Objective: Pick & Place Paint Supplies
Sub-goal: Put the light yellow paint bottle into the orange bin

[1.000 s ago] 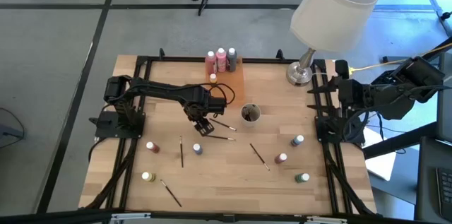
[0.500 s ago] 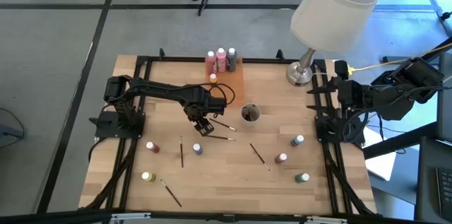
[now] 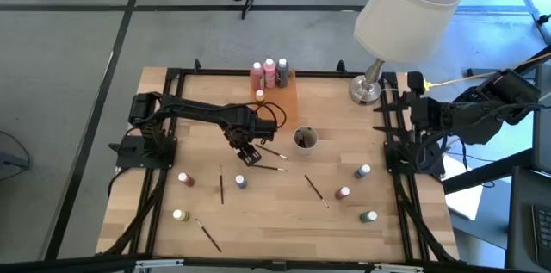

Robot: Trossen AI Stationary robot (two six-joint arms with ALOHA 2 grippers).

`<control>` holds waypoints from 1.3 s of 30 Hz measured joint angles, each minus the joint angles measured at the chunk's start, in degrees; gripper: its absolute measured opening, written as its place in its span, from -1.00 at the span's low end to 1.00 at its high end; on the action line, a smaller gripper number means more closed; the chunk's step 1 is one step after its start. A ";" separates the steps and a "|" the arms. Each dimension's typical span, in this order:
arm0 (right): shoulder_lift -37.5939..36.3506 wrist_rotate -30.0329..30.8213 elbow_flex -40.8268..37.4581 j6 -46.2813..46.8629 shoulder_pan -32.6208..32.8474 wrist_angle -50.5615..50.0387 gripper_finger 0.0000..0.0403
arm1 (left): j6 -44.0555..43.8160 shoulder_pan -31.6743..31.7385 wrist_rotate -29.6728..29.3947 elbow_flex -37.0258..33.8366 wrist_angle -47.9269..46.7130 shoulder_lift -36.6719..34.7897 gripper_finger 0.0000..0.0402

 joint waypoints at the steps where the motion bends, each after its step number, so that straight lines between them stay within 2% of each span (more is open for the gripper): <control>1: 0.00 0.00 0.00 -0.04 -0.25 -0.02 -0.07 | 0.11 0.00 -0.02 0.00 0.20 -0.09 0.07; 10: -0.02 -0.10 0.00 -1.09 -2.79 -0.12 -0.07 | 0.31 -0.02 0.14 0.07 0.24 0.70 0.07; 15: -0.01 -2.27 0.00 -1.11 -3.92 -0.26 -0.07 | 0.42 -0.02 0.47 0.07 0.25 1.57 0.05; 32: 0.57 -3.13 0.00 -1.16 -4.33 -0.31 -0.07 | 0.97 0.00 0.39 0.17 0.29 1.49 -0.40; 39: 0.57 -3.12 0.00 -1.79 -4.33 -0.31 -0.07 | 3.37 0.00 0.11 0.17 0.65 1.46 -0.41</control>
